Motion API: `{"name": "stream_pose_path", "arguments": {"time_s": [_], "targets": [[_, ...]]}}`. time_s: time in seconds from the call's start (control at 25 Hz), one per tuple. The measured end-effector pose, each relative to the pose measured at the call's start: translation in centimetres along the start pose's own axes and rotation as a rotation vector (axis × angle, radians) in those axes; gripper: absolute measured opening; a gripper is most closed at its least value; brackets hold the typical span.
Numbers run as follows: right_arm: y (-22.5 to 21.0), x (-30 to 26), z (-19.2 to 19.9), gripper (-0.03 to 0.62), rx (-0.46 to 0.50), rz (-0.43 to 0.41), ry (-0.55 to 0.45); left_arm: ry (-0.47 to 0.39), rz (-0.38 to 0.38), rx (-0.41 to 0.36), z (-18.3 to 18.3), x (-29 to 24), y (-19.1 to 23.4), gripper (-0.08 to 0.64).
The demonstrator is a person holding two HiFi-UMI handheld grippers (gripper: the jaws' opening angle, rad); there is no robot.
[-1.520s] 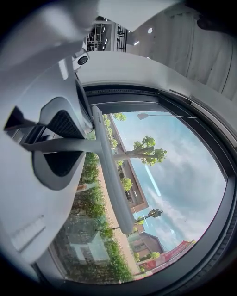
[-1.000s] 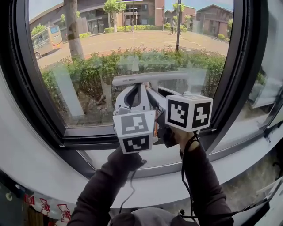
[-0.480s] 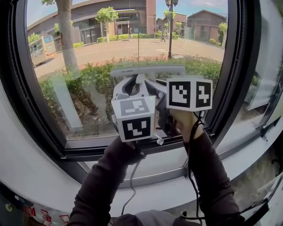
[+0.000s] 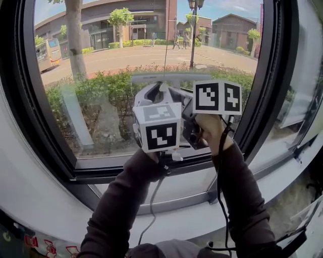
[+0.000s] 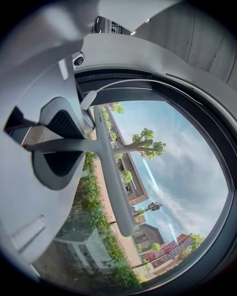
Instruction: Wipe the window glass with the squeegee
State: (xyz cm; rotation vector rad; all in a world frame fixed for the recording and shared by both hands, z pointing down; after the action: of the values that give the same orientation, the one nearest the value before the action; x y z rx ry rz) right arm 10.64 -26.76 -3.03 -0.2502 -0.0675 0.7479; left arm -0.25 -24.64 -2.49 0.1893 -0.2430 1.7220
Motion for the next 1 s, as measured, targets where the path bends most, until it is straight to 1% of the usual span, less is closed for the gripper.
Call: {"name": "stream_pose_path", "arguments": {"time_s": [0.2,0.36,0.52,0.64,0.8,1.0], "targets": [[-0.2,-0.5,0.3,0.066,0.0,0.004,0.011,0.004,0.007,0.006,0.4,-0.2,0.2,-0.001],[-0.5,-0.8,0.2,0.064,0.006,-0.002,0.02,0.0,0.006,-0.025,0.4,-0.8,0.2,0.0],[-0.4,-0.3,0.4,0.063,0.02,-0.001,0.022,-0.003,-0.006,-0.011,0.7,-0.4,0.0,0.0],[-0.5,-0.1,1.2,0.063,0.013,-0.006,0.031,0.004,-0.013,-0.01,1.4,0.1,-0.2,0.0],[-1.1,0.1,1.4,0.063,-0.003,-0.014,0.049,0.003,-0.023,-0.03,1.5,-0.1,-0.8,-0.002],[-1.7,0.2,2.1,0.063,-0.015,-0.018,0.07,0.027,-0.032,-0.021,2.5,0.0,-1.2,-0.001]]}}
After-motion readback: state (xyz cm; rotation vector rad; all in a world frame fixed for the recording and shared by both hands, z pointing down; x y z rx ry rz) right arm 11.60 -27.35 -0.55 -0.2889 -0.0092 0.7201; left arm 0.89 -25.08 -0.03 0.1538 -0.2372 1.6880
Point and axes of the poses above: the fingertips, and each gripper's own axes: x backward along the fingers, y to its left, z out of its underside, the point moved 8 cm from there along x, backward along the fingers, and after that the axes turned 6 degrees about -z, right-handed, at the moved point
